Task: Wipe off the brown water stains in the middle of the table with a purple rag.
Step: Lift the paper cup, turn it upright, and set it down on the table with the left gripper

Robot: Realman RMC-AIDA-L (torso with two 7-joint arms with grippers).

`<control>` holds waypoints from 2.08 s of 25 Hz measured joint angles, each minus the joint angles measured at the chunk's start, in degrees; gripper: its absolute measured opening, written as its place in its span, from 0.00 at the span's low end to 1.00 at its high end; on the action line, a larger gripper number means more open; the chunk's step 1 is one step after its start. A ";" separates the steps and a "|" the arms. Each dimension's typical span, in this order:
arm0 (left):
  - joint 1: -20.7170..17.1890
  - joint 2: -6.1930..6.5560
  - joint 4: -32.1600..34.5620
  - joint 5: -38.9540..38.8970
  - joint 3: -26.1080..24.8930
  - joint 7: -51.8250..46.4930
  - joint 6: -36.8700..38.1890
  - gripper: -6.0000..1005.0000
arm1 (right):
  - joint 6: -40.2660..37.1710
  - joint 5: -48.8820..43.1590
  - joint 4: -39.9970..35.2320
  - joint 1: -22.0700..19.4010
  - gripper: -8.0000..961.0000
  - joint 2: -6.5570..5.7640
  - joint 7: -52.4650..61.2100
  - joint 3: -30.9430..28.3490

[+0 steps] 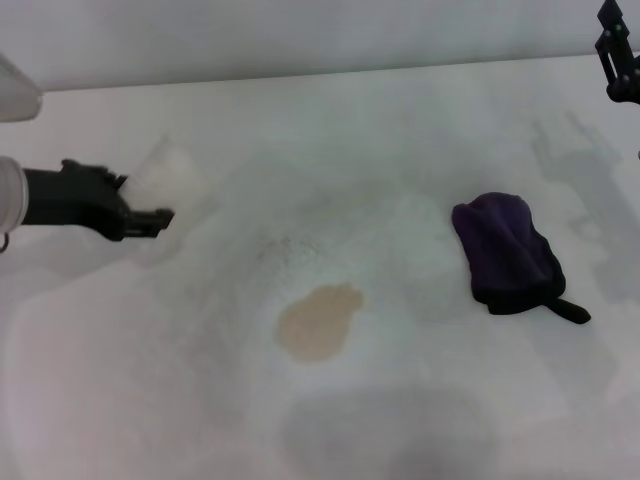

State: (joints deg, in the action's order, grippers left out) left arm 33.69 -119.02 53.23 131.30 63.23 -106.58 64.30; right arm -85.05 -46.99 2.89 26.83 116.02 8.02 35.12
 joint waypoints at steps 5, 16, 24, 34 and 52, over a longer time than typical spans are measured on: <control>-4.24 -0.01 3.03 -10.97 1.13 6.42 -0.59 0.67 | -0.15 -0.10 -0.49 0.12 0.52 0.00 -0.08 0.39; -12.14 -0.05 -9.44 -38.23 1.86 37.27 -2.06 0.66 | -0.38 -0.13 -0.82 0.15 0.52 -0.21 -0.16 0.69; -14.93 -0.26 -23.21 -53.35 1.89 60.93 0.86 0.66 | 0.30 -0.12 -1.29 -0.22 0.52 -0.19 -4.82 0.75; -17.16 -0.32 -36.99 -65.78 1.81 79.66 7.25 0.66 | 1.64 -0.12 -1.46 -0.50 0.52 -0.21 -6.19 0.68; -19.06 -0.33 -45.93 -68.70 1.45 81.64 8.16 0.68 | -2.56 0.20 -1.05 -2.81 0.52 -0.10 -8.77 0.13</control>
State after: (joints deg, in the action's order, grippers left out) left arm 14.64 -119.35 7.30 62.60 64.69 -24.94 72.46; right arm -87.61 -46.79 1.84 24.02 115.92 -0.75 35.26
